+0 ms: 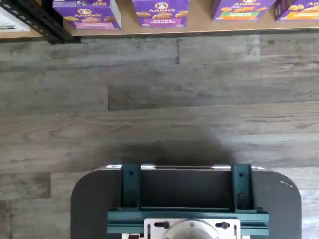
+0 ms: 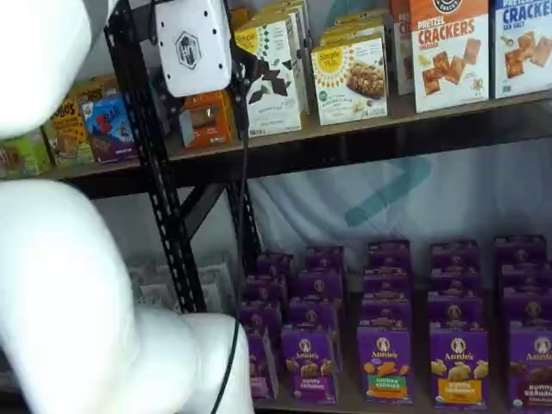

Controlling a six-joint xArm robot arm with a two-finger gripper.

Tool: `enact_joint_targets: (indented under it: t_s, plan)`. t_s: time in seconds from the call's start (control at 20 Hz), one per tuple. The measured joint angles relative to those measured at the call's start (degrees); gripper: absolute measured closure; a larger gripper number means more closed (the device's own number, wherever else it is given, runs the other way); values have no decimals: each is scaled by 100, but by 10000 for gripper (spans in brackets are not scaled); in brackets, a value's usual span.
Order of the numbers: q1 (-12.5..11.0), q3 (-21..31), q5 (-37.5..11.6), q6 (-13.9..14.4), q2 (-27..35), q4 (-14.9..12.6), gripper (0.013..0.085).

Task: Pick up the purple box with a pink patch in the middle, on the bottom shelf, the first box from the left

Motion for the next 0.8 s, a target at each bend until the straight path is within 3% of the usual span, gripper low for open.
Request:
enact_joint_targets:
  t_s: [0.4, 0.8]
  plan:
    - [-107, 145, -259, -72, -143, 98, 130]
    - [76, 468, -520, 85, -254, 62, 130]
